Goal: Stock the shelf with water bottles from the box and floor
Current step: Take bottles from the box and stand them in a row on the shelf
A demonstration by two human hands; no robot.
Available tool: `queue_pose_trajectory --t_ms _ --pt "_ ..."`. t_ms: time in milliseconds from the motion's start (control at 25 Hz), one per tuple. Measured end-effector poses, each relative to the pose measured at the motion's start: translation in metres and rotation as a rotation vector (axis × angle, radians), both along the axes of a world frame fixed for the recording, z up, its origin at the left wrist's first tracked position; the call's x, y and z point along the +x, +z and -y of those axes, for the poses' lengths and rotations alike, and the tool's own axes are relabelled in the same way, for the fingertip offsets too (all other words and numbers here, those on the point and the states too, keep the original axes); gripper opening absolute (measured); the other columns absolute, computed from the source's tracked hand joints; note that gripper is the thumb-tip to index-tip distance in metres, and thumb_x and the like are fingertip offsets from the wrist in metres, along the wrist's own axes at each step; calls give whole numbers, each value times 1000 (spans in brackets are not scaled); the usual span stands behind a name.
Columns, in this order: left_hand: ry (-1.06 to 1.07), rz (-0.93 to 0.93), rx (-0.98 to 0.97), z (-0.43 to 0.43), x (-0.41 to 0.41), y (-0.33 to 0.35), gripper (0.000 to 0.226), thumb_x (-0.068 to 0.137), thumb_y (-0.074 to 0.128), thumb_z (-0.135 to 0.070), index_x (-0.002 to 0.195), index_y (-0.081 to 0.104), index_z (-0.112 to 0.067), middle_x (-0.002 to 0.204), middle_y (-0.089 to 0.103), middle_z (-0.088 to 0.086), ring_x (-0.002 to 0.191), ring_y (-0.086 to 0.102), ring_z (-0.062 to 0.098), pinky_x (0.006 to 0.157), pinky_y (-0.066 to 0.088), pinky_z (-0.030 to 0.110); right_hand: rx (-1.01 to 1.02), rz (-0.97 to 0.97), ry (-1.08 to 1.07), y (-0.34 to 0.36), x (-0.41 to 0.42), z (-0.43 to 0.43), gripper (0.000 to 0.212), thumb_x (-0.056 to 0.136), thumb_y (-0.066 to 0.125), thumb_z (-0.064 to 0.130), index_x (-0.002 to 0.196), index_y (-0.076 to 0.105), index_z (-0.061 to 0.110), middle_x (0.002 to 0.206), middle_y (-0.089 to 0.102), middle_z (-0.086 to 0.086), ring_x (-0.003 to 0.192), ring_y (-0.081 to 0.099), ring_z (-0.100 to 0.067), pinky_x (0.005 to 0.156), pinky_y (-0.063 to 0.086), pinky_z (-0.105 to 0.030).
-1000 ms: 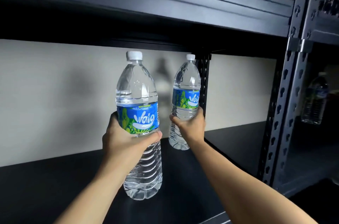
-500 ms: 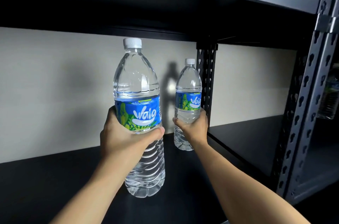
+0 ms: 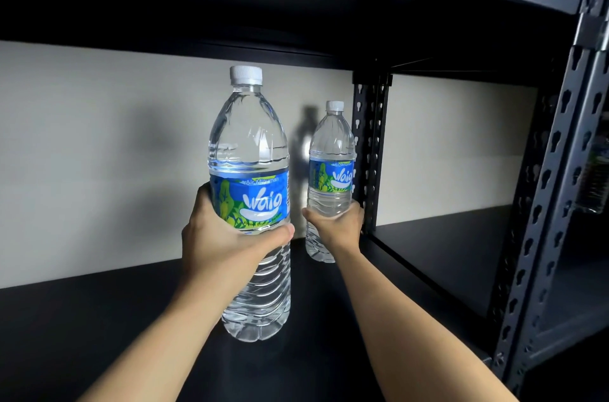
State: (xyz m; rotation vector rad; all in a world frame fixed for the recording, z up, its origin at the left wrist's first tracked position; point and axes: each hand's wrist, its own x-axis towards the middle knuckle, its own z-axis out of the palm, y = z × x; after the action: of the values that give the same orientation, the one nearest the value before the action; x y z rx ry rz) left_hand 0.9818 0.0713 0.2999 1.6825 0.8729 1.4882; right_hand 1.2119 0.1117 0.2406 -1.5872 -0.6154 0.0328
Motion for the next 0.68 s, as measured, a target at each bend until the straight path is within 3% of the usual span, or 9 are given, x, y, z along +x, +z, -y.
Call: queue_pose_trajectory --t_ms 240,360,440,560,680 --pt "6 -17 6 5 1 -1 75 41 98 -27 104 57 -30 93 69 -15 88 69 10 80 56 33 -175 100 148 -3 3 22 91 61 91 39 134 44 11 129 52 -6 125 50 -21 108 43 -39" --pt "10 -31 4 3 3 -3 76 40 98 -27 104 56 -30 94 69 -15 89 69 11 80 56 33 -438 232 274 -8 9 57 66 75 80 39 133 55 20 127 65 -2 123 58 -22 104 46 -32" --pt "14 -37 13 1 7 -3 76 40 97 -27 104 55 -29 94 69 -14 89 69 12 82 57 35 -652 308 358 -15 11 82 54 86 69 43 135 58 23 135 63 0 129 55 -21 108 41 -30" --pt "36 -44 35 -6 16 -2 75 42 96 -23 105 55 -27 95 68 -14 87 69 10 82 57 33 -968 518 345 -30 2 108 73 93 48 61 152 38 19 160 32 -5 150 24 -20 124 13 -41" --pt "28 -58 59 -22 30 6 76 43 96 -25 107 54 -24 98 68 -12 90 68 11 82 55 30 -1016 592 338 -35 -8 115 76 96 33 64 157 24 20 167 13 -4 154 4 -18 125 2 -43"
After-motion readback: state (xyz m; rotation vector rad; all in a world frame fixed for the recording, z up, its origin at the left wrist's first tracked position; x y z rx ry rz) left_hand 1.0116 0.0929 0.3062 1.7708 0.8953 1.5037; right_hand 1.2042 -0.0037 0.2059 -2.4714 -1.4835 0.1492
